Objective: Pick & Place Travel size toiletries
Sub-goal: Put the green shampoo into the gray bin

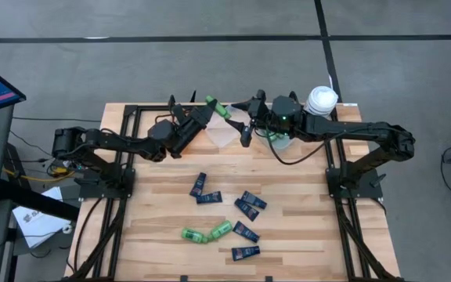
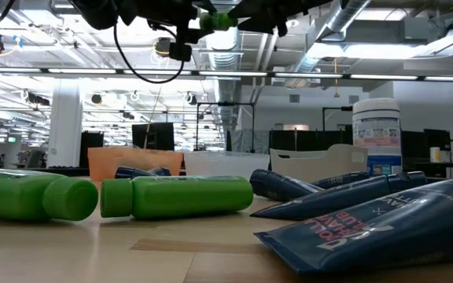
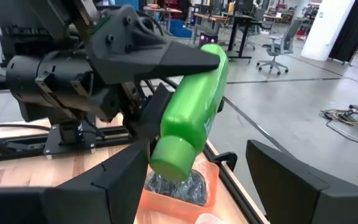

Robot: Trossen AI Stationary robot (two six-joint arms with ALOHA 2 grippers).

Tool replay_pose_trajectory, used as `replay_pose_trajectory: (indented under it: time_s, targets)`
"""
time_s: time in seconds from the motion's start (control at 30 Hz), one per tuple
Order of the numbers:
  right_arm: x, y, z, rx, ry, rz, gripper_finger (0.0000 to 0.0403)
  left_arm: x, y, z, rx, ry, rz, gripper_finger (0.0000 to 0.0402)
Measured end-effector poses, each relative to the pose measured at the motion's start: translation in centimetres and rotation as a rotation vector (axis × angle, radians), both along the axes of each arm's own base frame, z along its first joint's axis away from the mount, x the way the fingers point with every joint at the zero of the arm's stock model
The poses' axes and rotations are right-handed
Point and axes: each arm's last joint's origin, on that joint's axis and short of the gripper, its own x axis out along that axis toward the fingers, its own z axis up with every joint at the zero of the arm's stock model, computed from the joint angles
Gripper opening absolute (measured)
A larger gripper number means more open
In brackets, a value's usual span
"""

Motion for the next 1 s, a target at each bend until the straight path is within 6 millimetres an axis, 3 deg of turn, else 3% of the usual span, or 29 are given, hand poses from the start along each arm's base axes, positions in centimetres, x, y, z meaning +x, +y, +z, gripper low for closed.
replay_pose_trajectory:
  time_s: [0.5,0.7,1.0]
  targets:
    - [0.1,0.0,0.5,-0.01,-0.05,0.002,0.026,0.0,0.0,0.0,-0.001,-0.003,0.0,0.0172]
    - [1.9,0.2,-1.1,-0.013,-0.033,0.025,0.026,1.2,0.1,0.8,0.056,0.019,-0.037,0.0172]
    - [1.8,0.2,-0.9,-0.013,-0.028,0.024,0.026,1.1,0.2,0.9,0.07,0.028,-0.043,0.0172]
